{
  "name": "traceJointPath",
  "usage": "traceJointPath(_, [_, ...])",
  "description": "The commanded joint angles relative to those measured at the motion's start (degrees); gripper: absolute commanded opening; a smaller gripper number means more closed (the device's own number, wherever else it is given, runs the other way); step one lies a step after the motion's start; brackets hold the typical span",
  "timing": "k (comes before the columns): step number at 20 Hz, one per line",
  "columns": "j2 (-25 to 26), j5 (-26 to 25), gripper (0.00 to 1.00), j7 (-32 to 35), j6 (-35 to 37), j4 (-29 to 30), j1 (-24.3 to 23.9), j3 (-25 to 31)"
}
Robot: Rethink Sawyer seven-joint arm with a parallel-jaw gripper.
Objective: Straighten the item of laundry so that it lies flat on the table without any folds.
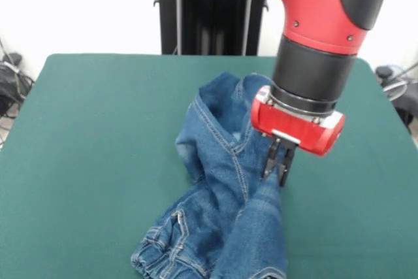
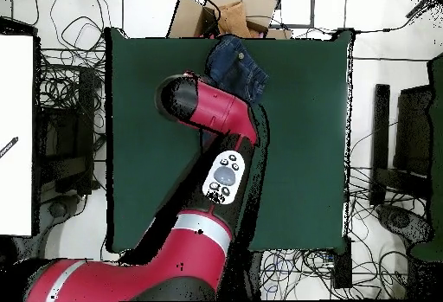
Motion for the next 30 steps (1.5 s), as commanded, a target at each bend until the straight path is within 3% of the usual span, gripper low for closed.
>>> traceJointPath(1, [-0.04, 0.9, 0.0, 13.1, -0.46, 5.42, 2.26, 5.56])
traceJointPath(12, [3.99, 2.44, 0.0, 15.8, 0.78, 0.83, 5.57, 3.61])
traceJointPath(22, [4.91, 1.77, 0.0, 12.53, -2.31, 2.31, 4.64, 6.63])
traceJointPath(30, [5.67, 0.64, 0.0, 9.42, -0.29, 2.06, 3.51, 8.56])
